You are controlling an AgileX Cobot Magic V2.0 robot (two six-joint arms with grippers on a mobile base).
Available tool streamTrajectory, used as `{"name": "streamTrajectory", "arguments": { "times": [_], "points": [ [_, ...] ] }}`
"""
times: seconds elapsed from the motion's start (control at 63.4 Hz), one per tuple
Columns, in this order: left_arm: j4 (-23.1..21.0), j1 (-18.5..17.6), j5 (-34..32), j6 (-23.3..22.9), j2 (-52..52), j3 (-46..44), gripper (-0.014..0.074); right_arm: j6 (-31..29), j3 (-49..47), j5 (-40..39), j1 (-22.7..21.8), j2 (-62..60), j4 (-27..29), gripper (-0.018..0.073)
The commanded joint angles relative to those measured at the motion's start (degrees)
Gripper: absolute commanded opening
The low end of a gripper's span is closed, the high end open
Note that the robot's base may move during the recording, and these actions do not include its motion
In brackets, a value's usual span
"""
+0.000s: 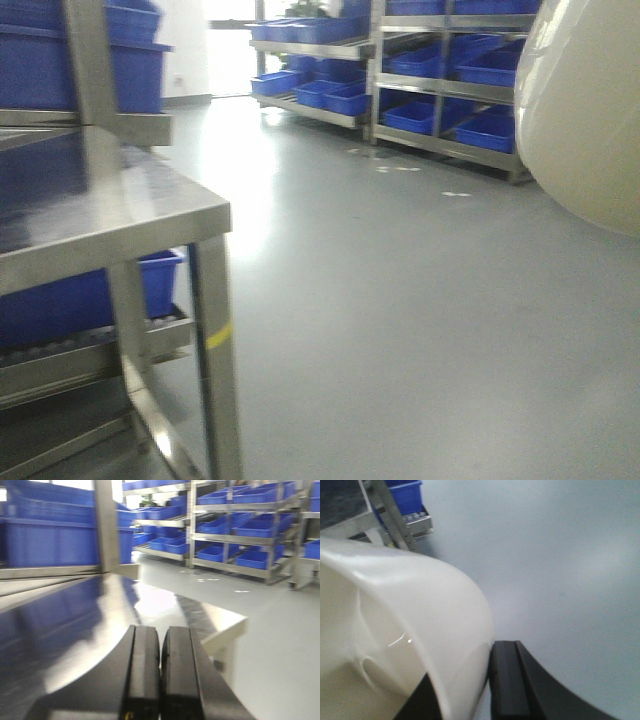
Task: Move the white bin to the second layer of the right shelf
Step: 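Drive the base away from the table holding the bin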
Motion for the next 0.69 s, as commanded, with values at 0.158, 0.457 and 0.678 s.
{"name": "streamTrajectory", "arguments": {
  "times": [0.158,0.457,0.678],
  "points": [
    [-0.4,-0.2,-5.2,-0.4,-1.0,1.9,0.0085,-0.3,-1.8,-5.0,-0.4,-0.2,0.4,0.0055],
    [-0.4,-0.2,-5.2,-0.4,-1.0,1.9,0.0085,-0.3,-1.8,-5.0,-0.4,-0.2,0.4,0.0055],
    [-0.4,-0.2,-5.2,-0.4,-1.0,1.9,0.0085,-0.3,-1.8,-5.0,-0.4,-0.2,0.4,0.0055]
  ]
}}
